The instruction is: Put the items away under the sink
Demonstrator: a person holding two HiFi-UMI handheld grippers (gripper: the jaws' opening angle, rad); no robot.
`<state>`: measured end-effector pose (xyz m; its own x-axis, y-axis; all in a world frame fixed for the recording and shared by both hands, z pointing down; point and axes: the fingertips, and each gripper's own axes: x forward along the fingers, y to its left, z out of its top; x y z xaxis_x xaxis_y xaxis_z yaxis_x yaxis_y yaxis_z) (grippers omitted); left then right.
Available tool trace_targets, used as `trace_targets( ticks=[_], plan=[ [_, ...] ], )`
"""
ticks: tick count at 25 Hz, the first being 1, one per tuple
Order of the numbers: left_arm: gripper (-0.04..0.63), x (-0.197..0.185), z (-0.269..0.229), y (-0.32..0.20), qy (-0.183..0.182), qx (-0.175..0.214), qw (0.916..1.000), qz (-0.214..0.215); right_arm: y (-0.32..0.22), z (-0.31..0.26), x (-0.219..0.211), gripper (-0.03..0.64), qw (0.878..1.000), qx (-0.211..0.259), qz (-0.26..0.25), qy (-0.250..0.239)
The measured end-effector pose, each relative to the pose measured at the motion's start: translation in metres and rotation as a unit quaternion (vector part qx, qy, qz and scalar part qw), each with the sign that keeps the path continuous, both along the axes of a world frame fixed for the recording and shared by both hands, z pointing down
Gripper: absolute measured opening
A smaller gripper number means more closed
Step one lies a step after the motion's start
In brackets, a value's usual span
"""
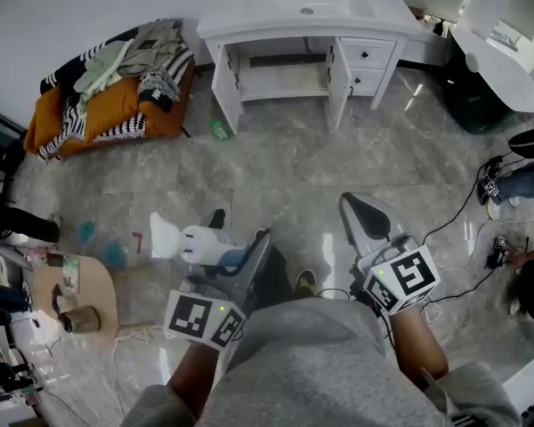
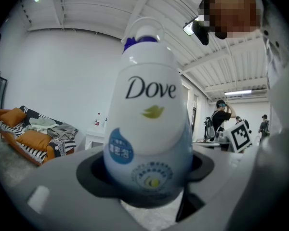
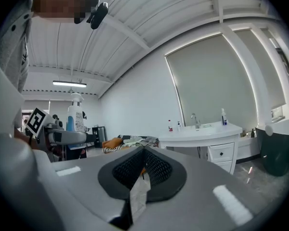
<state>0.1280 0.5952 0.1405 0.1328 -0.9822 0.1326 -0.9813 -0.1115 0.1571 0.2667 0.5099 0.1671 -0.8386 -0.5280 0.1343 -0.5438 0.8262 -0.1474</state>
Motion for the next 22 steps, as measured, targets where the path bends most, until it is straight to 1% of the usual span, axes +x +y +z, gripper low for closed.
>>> trace_targets(
  ticks=[7,13,15,18,22],
  plan=[
    [0.352,-0.018,0.014,-0.025,-0.011,-0.015,0.9996,-0.024,-0.020,0.005,-0.024,0.000,0.999,0.012,0.020,0.029],
    [0.352,-0.034,0.028,-0.070,-0.035,-0.049,0.9965,-0.058,-0.047,0.012,-0.053,0.000,0.998,0.011,0.035,0.055],
    [0.351,-0.040,0.030,-0.086,-0.038,-0.054,0.9961,-0.060,-0.059,0.014,-0.064,-0.001,0.997,0.005,0.041,0.062],
    [0.352,-0.054,0.029,-0.113,-0.044,-0.051,0.9958,-0.062,-0.085,0.016,-0.077,0.000,0.996,-0.001,0.057,0.074],
    [0.352,-0.069,0.033,-0.144,-0.043,-0.054,0.9962,-0.053,-0.114,0.016,-0.088,0.000,0.995,-0.007,0.073,0.072]
  ],
)
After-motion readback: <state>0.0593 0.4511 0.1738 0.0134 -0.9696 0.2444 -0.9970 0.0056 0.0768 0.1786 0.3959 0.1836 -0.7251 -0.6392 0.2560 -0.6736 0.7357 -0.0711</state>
